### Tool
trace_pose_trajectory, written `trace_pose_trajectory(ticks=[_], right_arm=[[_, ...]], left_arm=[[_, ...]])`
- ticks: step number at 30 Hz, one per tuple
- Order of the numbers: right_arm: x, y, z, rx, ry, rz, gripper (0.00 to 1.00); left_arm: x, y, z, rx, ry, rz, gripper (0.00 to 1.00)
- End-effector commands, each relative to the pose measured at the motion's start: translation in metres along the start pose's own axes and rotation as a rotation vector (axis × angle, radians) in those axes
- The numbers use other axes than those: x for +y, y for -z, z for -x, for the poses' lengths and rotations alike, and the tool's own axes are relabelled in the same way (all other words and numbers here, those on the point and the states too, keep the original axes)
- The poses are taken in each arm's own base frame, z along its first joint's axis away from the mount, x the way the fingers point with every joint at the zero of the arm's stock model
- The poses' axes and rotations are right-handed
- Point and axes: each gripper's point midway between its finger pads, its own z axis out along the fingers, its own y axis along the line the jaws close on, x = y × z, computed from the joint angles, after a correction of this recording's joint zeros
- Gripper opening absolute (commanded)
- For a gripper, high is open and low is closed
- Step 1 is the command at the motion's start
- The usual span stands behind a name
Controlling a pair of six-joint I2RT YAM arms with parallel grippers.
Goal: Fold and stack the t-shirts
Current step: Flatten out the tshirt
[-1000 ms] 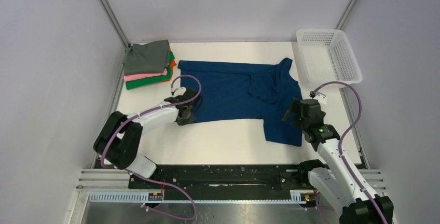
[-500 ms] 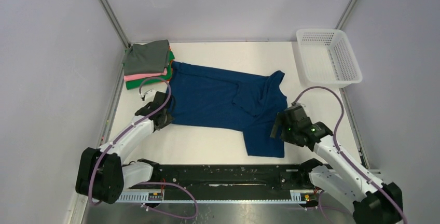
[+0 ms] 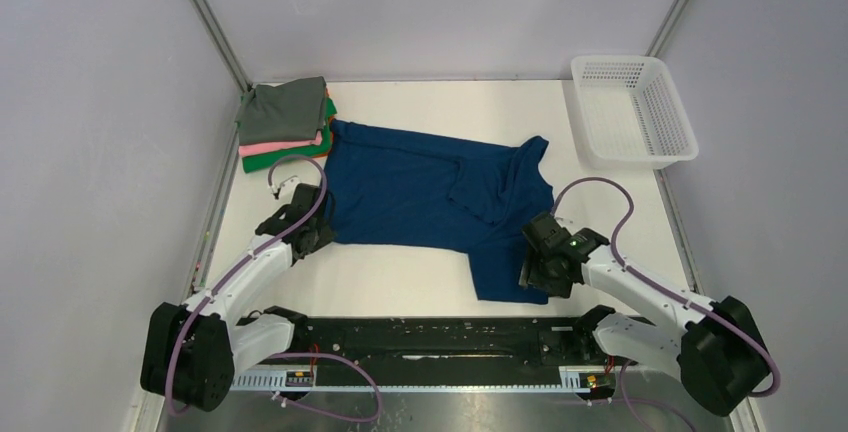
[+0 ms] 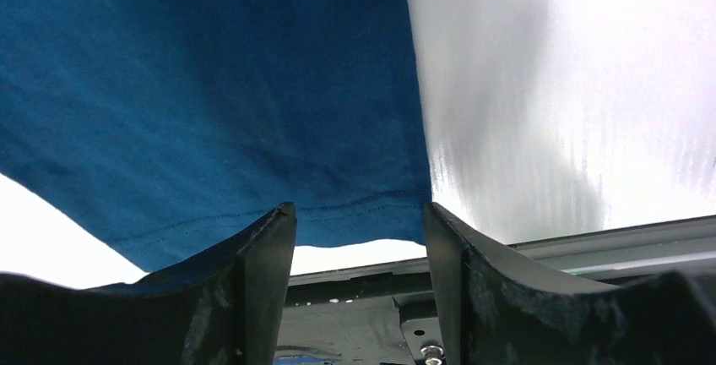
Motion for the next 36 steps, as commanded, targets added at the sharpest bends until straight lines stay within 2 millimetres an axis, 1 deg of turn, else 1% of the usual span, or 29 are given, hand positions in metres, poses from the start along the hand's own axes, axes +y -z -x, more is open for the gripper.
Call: trace_pose_trajectory(ticks=[1,3,5,8,11,13,15,17,19,20,21,24,26,27,29,32,35,36], right_arm=[[0.008,-0.002,0.006,-0.007,-0.023,-0.017,0.63],[0.012,-0.004,0.003,0.020,-0.022,-0.026,0.63],[0.017,-0.010,-0.002,0.051,-0.040,-0.026,0.63],[0.034,-0.022,-0.006,0.062,-0.051,0.021,0.61],[0.039,-0.029,0.005,0.022,-0.034,-0.008,0.60],[0.043,-0.031,0.011,0.012,-0.016,-0.022,0.55],[0.046,-0.034,0.011,0.018,-0.002,-0.023,0.45],[0.045,-0.035,0.011,0.010,0.016,-0.029,0.23],[0.042,-0.030,0.016,-0.022,0.027,-0.033,0.06],[0.041,-0.026,0.021,-0.049,0.031,-0.032,0.01],[0.039,-0.018,0.028,-0.091,0.033,-0.027,0.00],[0.038,0.019,0.058,-0.258,0.019,0.029,0.00],[0.042,0.051,0.080,-0.381,0.004,0.095,0.00],[0.042,0.067,0.091,-0.443,0.001,0.120,0.00],[0.038,0.107,0.112,-0.573,-0.025,0.164,0.00],[0.025,0.172,0.142,-0.760,-0.074,0.203,0.00],[0.010,0.239,0.164,-0.930,-0.127,0.247,0.00],[0.005,0.267,0.171,-0.988,-0.144,0.273,0.00]], left_arm=[[-0.008,0.003,0.006,-0.023,0.008,-0.045,0.00],[-0.008,0.004,0.007,-0.023,0.009,-0.047,0.00],[-0.009,0.005,0.008,-0.029,0.014,-0.053,0.00],[-0.010,0.007,0.008,-0.036,0.019,-0.069,0.00],[-0.013,0.008,0.008,-0.034,0.018,-0.088,0.00],[-0.014,0.009,0.008,-0.035,0.017,-0.092,0.00],[-0.012,0.009,0.009,-0.041,0.019,-0.090,0.00],[-0.011,0.010,0.010,-0.053,0.023,-0.087,0.00],[-0.011,0.012,0.013,-0.065,0.026,-0.090,0.00],[-0.012,0.014,0.015,-0.074,0.029,-0.098,0.00],[-0.014,0.018,0.018,-0.086,0.034,-0.110,0.00],[-0.024,0.036,0.036,-0.146,0.058,-0.180,0.00],[-0.032,0.055,0.053,-0.204,0.088,-0.236,0.00],[-0.038,0.068,0.064,-0.237,0.103,-0.275,0.00],[-0.047,0.097,0.086,-0.309,0.136,-0.350,0.00],[-0.055,0.148,0.121,-0.431,0.189,-0.452,0.00],[-0.060,0.207,0.152,-0.548,0.231,-0.566,0.00],[-0.060,0.227,0.162,-0.584,0.237,-0.601,0.00]])
